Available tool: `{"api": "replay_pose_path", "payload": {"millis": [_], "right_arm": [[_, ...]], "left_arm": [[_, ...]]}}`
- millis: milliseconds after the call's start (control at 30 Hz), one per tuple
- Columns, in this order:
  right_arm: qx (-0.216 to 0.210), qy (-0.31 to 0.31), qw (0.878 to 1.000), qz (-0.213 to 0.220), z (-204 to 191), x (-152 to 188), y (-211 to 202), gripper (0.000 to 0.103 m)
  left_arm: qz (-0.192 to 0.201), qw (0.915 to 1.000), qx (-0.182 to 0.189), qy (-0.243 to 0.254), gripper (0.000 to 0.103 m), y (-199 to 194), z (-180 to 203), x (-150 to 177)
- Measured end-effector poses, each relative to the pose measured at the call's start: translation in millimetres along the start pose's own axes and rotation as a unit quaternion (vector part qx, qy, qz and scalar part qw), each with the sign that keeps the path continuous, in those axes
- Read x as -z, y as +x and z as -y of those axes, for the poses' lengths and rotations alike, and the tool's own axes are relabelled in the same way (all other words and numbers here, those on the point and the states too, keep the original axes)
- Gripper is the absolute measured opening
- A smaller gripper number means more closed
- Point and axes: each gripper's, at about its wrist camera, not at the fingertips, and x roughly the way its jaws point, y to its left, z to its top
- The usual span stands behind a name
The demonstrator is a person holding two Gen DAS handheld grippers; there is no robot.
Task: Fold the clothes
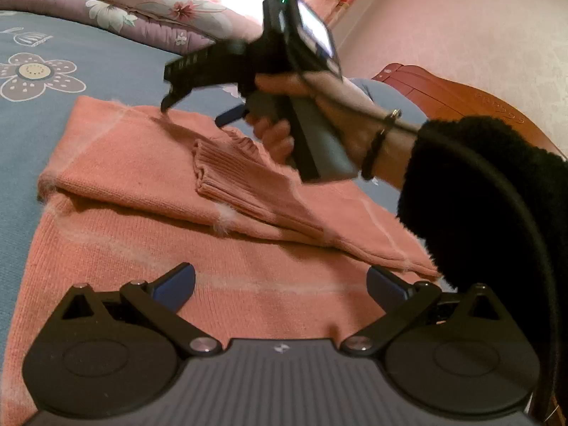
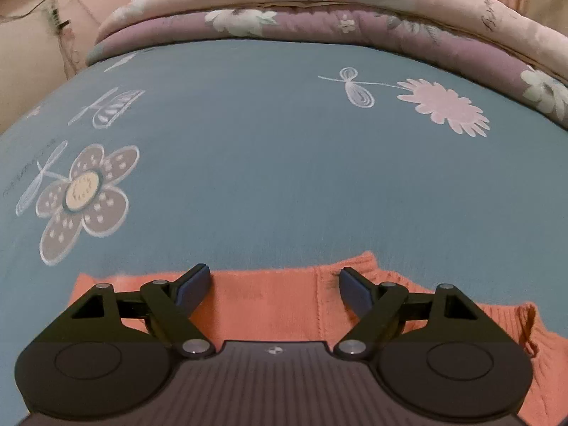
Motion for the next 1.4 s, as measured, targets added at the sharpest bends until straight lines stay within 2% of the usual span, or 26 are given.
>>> {"api": "replay_pose_path", "payload": {"millis": [133,200,267,300,400,500,633,700,833,967,1033,1133,1200,1400], "right_arm": [[-0.029,-0.011,1.0,0.007,-16,2,-27,0.08],[-0.021,-0.017,0.999,-0.024,-24,7,-26,0.072],[-0.01,-0.03,0.998,-0.048,-33,12,-15,0.058],[0.001,-0.038,0.998,-0.045,-36,13,-9,0.058],[0.022,-0.05,0.998,-0.023,-42,7,5,0.058],[0.027,-0.045,0.999,-0.013,-43,-3,10,0.06],[0.025,-0.024,0.999,-0.004,-39,-7,-3,0.06],[0.02,-0.009,1.0,-0.01,-35,-3,-12,0.06],[0.066,-0.037,0.996,-0.038,-38,11,-12,0.06],[0.065,-0.048,0.996,-0.023,-40,11,3,0.073],[0.058,-0.041,0.997,-0.021,-37,4,4,0.073],[0.037,-0.023,0.999,-0.015,-26,-4,-20,0.073],[0.029,-0.023,0.999,-0.013,-14,-1,-45,0.078],[0.037,-0.004,0.999,-0.003,44,21,-106,0.082]], "left_arm": [[0.0,1.0,-0.001,0.001,0.102,-2,1,1],[0.0,1.0,-0.001,0.001,0.102,-2,0,1],[0.0,1.0,-0.001,0.001,0.102,-3,1,1],[0.0,1.0,-0.001,0.001,0.102,-3,1,1],[0.0,1.0,-0.001,0.001,0.102,-4,1,1],[0.001,1.0,0.0,0.0,0.102,-5,2,2],[0.001,1.0,-0.001,0.001,0.102,-5,2,1],[0.001,1.0,-0.002,0.001,0.102,-4,2,1],[0.001,1.0,-0.003,0.002,0.102,-3,2,1],[0.001,1.0,-0.003,0.001,0.102,-2,1,1],[0.001,1.0,-0.003,0.001,0.102,-2,1,1],[0.001,1.0,-0.003,0.001,0.102,-3,1,1],[0.001,1.0,-0.003,0.002,0.102,-3,1,1],[0.001,1.0,-0.004,0.004,0.102,-2,0,0]]}}
